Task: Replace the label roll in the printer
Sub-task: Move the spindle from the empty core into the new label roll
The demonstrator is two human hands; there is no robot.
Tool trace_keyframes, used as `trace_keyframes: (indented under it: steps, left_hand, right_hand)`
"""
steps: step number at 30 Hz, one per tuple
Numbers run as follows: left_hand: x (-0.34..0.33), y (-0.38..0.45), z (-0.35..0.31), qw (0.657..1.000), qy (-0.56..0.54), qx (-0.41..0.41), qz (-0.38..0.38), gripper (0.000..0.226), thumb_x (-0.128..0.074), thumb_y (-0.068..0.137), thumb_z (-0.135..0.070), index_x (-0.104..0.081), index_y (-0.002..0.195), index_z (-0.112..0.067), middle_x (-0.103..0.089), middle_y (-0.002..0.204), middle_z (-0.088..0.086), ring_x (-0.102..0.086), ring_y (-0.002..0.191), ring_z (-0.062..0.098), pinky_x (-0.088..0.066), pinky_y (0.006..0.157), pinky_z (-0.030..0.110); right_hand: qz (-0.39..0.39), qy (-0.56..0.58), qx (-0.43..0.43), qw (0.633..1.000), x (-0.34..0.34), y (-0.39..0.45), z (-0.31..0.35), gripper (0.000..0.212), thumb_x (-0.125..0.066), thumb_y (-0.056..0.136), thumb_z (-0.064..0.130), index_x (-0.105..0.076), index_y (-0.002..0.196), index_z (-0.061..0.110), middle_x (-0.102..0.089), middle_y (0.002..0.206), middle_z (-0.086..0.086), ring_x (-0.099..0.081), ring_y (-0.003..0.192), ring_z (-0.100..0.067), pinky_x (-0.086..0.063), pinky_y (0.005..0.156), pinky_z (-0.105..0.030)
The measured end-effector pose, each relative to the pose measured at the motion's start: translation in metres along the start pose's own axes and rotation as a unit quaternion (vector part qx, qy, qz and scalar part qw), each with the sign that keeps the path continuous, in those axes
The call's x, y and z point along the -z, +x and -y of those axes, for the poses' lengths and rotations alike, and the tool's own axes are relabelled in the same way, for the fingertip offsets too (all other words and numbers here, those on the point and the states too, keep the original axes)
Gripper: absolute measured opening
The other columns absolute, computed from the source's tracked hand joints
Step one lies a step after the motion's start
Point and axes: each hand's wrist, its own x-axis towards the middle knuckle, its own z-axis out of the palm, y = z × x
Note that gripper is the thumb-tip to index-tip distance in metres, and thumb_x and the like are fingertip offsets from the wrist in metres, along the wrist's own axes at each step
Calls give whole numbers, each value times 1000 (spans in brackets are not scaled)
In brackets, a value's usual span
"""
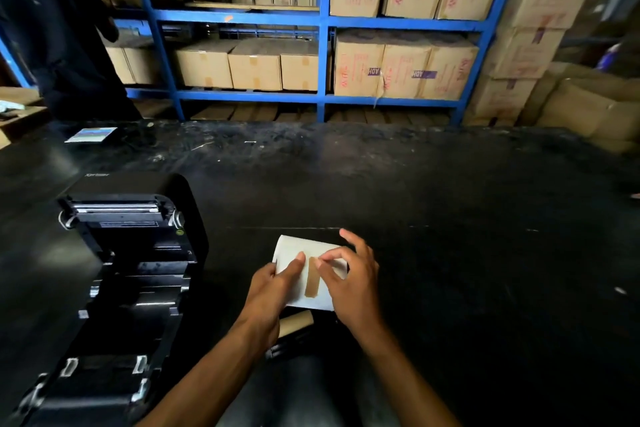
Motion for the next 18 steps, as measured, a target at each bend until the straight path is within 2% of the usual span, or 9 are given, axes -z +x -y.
trace_keyframes:
  steps: [2, 4, 7, 9, 11, 13, 15, 16, 18]
  left_hand:
    - [-1, 0, -2, 1000, -10, 22, -1, 37, -68, 84, -34, -70, 101, -1, -77, 88, 15, -75, 76, 27, -56, 55, 27]
    - [0, 3, -7, 996, -44, 77, 2, 36, -68, 84, -33, -69, 103, -1, -77, 90, 15, -74, 76, 27, -57, 56, 32]
    - [5, 9, -12, 978, -106, 181, -5, 33, -65, 86, -34, -64, 108, -9, -71, 99, 15, -67, 81, 31, -55, 64, 44]
    - [8, 14, -9, 975, -110, 191, -21, 27, -64, 86, -34, -62, 103, -14, -68, 92, 12, -65, 77, 29, -52, 61, 45]
    - [12, 16, -3, 975, -110, 189, -43, 19, -66, 85, -33, -61, 93, -16, -65, 89, 8, -62, 76, 27, -50, 60, 46]
    - [18, 16, 2, 975, -105, 185, -60, 15, -67, 84, -32, -60, 86, -20, -63, 87, 6, -60, 76, 26, -49, 66, 48]
    - [24, 16, 7, 975, -103, 187, -70, 14, -67, 84, -33, -59, 84, -22, -63, 86, 4, -59, 77, 25, -48, 69, 49]
    - [27, 16, 10, 974, -101, 188, -72, 14, -68, 84, -33, -59, 84, -22, -63, 86, 3, -59, 77, 24, -48, 65, 47]
    - [31, 13, 15, 972, -103, 199, -72, 13, -68, 83, -33, -60, 84, -23, -63, 87, 3, -60, 77, 24, -49, 61, 46]
  right_hand:
    - [7, 14, 29, 999, 1, -4, 2, 6, -67, 82, 22, -65, 77, 21, -43, 139, 15, -33, 127, -6, -29, 100, -24]
    - [31, 41, 80, 996, 5, -11, 3, 6, -66, 83, 17, -65, 78, 19, -43, 139, 17, -32, 127, 3, -29, 105, -25]
    - [60, 97, 108, 988, 11, -19, -2, 8, -67, 82, 12, -65, 78, 19, -45, 140, 17, -34, 129, 7, -27, 104, -13]
    - [46, 163, 73, 983, 17, -20, -10, 10, -67, 82, 9, -65, 76, 17, -48, 138, 17, -40, 126, 8, -30, 100, -7]
    - [4, 189, 19, 982, 24, -18, -27, 12, -67, 81, 7, -66, 74, 16, -53, 135, 11, -47, 123, 3, -34, 102, -15]
    - [-27, 134, -42, 990, 32, -17, -55, 14, -70, 78, 4, -66, 70, 16, -56, 132, 1, -48, 124, -11, -33, 104, -26]
    - [-10, 58, -105, 993, 36, -24, -85, 14, -73, 75, 7, -66, 68, 16, -56, 130, -7, -44, 128, -21, -30, 109, -36]
    - [6, 21, -131, 991, 36, -30, -100, 11, -75, 74, 11, -67, 69, 16, -56, 131, -8, -42, 130, -22, -28, 111, -40]
    - [41, -53, -158, 985, 31, -42, -123, 12, -77, 72, 19, -67, 78, 18, -50, 137, -3, -36, 133, -20, -23, 111, -38]
